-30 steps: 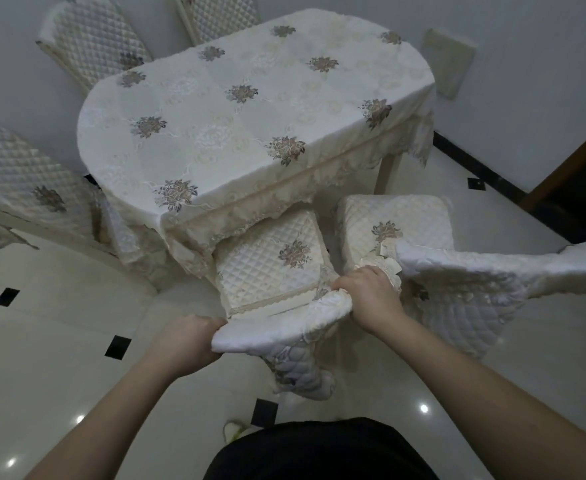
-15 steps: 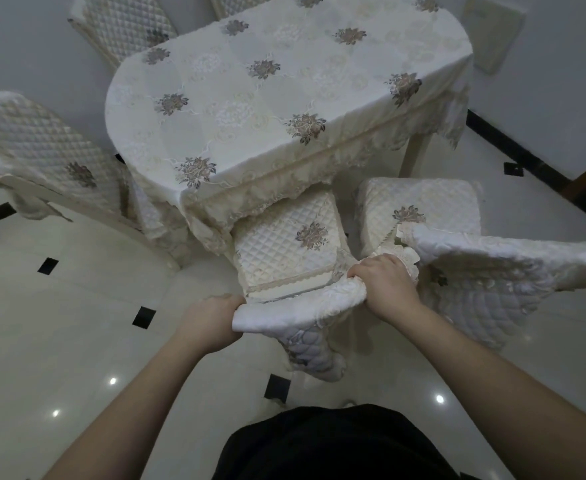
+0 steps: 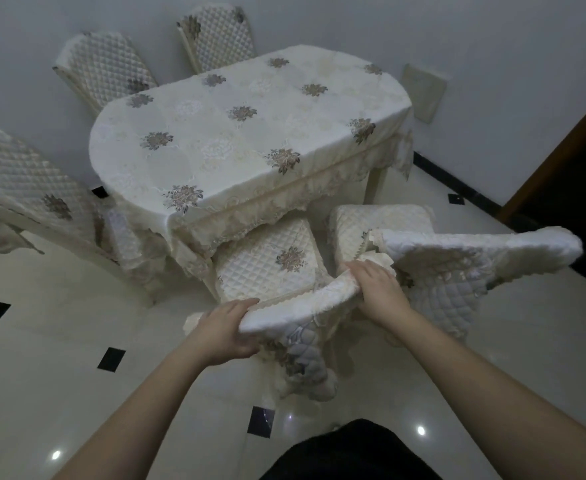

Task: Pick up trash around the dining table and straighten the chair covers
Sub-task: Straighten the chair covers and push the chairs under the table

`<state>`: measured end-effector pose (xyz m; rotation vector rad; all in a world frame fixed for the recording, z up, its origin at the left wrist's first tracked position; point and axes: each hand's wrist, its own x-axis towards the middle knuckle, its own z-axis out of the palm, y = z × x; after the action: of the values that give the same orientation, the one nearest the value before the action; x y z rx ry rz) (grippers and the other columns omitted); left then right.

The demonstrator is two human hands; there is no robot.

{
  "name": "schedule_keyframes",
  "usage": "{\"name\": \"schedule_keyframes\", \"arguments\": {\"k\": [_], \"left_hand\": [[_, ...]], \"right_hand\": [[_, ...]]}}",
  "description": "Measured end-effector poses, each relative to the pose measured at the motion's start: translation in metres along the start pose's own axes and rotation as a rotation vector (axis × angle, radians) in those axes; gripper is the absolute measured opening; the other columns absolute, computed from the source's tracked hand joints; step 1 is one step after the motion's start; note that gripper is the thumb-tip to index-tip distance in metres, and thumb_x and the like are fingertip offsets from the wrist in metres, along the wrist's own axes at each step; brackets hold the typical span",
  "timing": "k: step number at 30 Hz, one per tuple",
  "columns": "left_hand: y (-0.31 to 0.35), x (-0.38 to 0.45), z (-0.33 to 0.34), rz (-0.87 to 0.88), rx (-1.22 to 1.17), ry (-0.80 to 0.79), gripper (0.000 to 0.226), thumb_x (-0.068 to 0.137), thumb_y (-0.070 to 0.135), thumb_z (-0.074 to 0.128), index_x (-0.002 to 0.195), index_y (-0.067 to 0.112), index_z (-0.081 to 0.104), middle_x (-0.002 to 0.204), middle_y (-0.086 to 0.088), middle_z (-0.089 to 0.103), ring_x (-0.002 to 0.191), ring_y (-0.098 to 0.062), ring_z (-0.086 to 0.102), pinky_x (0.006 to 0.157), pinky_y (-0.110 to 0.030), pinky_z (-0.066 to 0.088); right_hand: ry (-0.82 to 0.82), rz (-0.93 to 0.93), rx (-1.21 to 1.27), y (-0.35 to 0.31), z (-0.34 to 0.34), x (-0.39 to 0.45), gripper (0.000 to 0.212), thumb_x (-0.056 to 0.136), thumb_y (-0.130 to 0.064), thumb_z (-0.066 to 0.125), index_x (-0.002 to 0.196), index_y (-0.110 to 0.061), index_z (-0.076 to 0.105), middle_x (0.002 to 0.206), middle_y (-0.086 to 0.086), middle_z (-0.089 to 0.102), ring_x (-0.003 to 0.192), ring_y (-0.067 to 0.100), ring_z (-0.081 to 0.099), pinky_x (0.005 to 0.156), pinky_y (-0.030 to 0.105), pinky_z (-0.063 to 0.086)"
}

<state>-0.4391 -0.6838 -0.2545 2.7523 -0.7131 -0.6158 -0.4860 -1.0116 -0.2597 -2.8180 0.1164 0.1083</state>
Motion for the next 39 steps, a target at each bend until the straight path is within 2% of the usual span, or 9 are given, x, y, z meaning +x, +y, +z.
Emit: {"name": "schedule_keyframes", "arguments": {"k": [3,8,15,21,26,29,31,33,39], "left_hand": [[0.02,-0.007,0.005,0.099,0.003,0.08,0.088,0.068,0.076,0.05,0.144,0.038,0.027,0.145,0.011,0.04,0.133,-0.014,0.036,0.109,-0.037,0.027],[0.072,0.011,0.005,0.162,-0.011,0.139,0.07,0.083,0.059,0.053,0.144,0.034,0.03,0.142,0.007,0.042,0.126,-0.015,0.044,0.105,-0.038,0.037],[0.171,0.066,0.008,0.237,0.047,0.211,0.065,0.086,0.046,0.058,0.144,0.026,0.035,0.14,0.001,0.046,0.123,-0.019,0.048,0.099,-0.035,0.041],[0.266,0.136,0.02,0.194,0.078,0.248,0.069,0.086,0.043,0.059,0.145,0.021,0.032,0.143,-0.004,0.043,0.123,-0.026,0.048,0.096,-0.04,0.043],[0.301,0.173,0.027,0.079,0.082,0.256,0.083,0.082,0.044,0.064,0.15,0.025,0.02,0.153,-0.007,0.029,0.136,-0.027,0.036,0.104,-0.043,0.04],[0.303,0.183,0.03,0.058,0.1,0.243,0.087,0.082,0.042,0.065,0.151,0.025,0.017,0.155,-0.008,0.024,0.14,-0.027,0.029,0.108,-0.043,0.034],[0.301,0.189,0.029,0.053,0.128,0.232,0.088,0.081,0.043,0.066,0.151,0.026,0.015,0.156,-0.007,0.022,0.141,-0.027,0.027,0.109,-0.044,0.031],[0.3,0.196,0.025,0.062,0.144,0.236,0.088,0.082,0.043,0.067,0.151,0.027,0.015,0.156,-0.006,0.021,0.14,-0.028,0.028,0.11,-0.044,0.03],[0.297,0.237,0.021,0.184,0.249,0.191,0.079,0.082,0.036,0.065,0.149,0.028,0.024,0.155,0.0,0.028,0.142,-0.022,0.025,0.115,-0.04,0.018]], "right_hand": [[0.041,0.063,-0.018,0.013,-0.007,-0.019,0.077,0.078,-0.01,0.057,0.148,-0.022,0.027,0.152,0.002,0.031,0.142,0.021,0.023,0.115,0.035,0.015],[0.146,0.184,0.066,0.048,-0.032,-0.041,0.073,0.077,-0.014,0.059,0.145,-0.02,0.032,0.149,0.004,0.036,0.139,0.021,0.027,0.114,0.036,0.019],[0.206,0.228,0.059,0.132,-0.076,-0.063,0.067,0.084,-0.02,0.058,0.145,-0.021,0.03,0.147,0.003,0.038,0.136,0.021,0.032,0.115,0.04,0.022],[0.234,0.326,0.131,0.222,-0.107,-0.078,0.064,0.084,-0.022,0.059,0.143,-0.018,0.034,0.143,0.006,0.043,0.132,0.024,0.039,0.108,0.043,0.032],[0.13,0.611,0.482,0.268,-0.131,-0.064,0.059,0.091,-0.04,0.049,0.142,-0.014,0.034,0.135,0.014,0.05,0.109,0.032,0.056,0.084,0.039,0.049],[0.085,0.865,0.895,0.279,-0.138,-0.044,0.074,0.089,-0.056,0.047,0.148,-0.017,0.024,0.147,0.015,0.039,0.122,0.034,0.049,0.099,0.046,0.045],[0.138,0.983,1.295,0.286,-0.143,-0.03,0.079,0.092,-0.052,0.05,0.15,-0.011,0.016,0.15,0.015,0.035,0.128,0.033,0.046,0.106,0.046,0.04],[0.172,1.017,1.556,0.294,-0.146,-0.019,0.076,0.092,-0.048,0.054,0.148,-0.01,0.02,0.147,0.016,0.04,0.129,0.033,0.046,0.106,0.046,0.04],[0.18,1.178,1.73,0.315,-0.141,0.02,0.055,0.084,-0.04,0.069,0.122,-0.011,0.041,0.112,0.013,0.054,0.107,0.033,0.056,0.096,0.049,0.048]]}}
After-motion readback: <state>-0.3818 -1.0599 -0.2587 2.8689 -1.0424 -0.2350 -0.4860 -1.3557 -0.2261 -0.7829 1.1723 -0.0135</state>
